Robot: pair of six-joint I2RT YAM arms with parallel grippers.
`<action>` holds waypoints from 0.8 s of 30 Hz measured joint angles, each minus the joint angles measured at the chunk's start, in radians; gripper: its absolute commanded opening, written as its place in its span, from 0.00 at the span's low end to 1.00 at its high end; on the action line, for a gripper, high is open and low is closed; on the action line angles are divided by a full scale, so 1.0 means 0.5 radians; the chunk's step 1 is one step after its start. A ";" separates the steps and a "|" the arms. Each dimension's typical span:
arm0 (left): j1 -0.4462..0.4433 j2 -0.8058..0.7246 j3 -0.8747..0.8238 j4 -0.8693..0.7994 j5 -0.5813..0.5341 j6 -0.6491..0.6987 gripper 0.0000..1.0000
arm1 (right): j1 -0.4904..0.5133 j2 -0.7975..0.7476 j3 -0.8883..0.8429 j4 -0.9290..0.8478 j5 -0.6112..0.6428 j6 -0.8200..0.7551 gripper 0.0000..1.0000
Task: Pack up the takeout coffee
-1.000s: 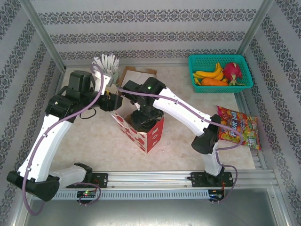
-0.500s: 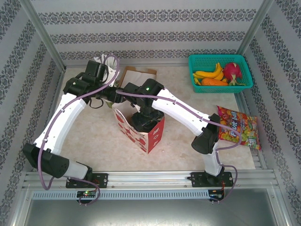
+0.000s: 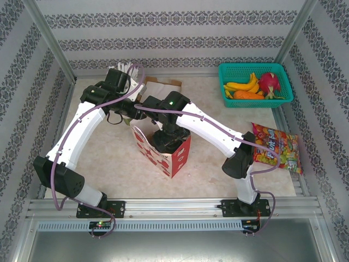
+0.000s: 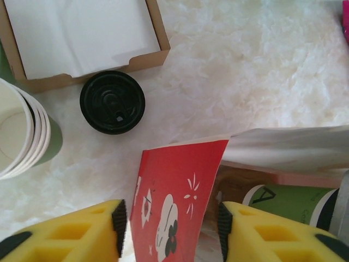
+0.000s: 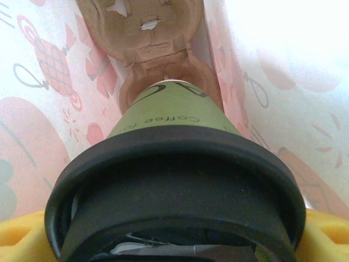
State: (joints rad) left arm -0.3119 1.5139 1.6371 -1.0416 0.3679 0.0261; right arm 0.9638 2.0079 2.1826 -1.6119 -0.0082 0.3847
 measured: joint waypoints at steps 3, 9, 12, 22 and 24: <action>0.000 0.000 0.000 -0.001 0.034 0.025 0.23 | 0.000 0.000 0.000 0.000 0.000 -0.007 0.71; 0.000 -0.001 0.000 -0.005 0.060 0.053 0.07 | 0.000 0.000 0.000 0.000 0.000 -0.068 0.71; 0.000 -0.004 -0.001 -0.005 0.063 0.061 0.00 | -0.001 0.000 0.000 0.000 0.000 -0.101 0.71; 0.000 -0.022 -0.011 0.004 0.161 0.060 0.00 | -0.022 0.080 -0.012 0.000 -0.062 -0.142 0.71; 0.000 -0.022 -0.011 0.004 0.158 0.060 0.00 | -0.025 0.097 -0.012 0.000 -0.075 -0.143 0.71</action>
State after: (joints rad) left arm -0.3119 1.5028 1.6314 -1.0397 0.4469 0.0559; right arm 0.9512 2.0563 2.1765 -1.6119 -0.0456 0.3130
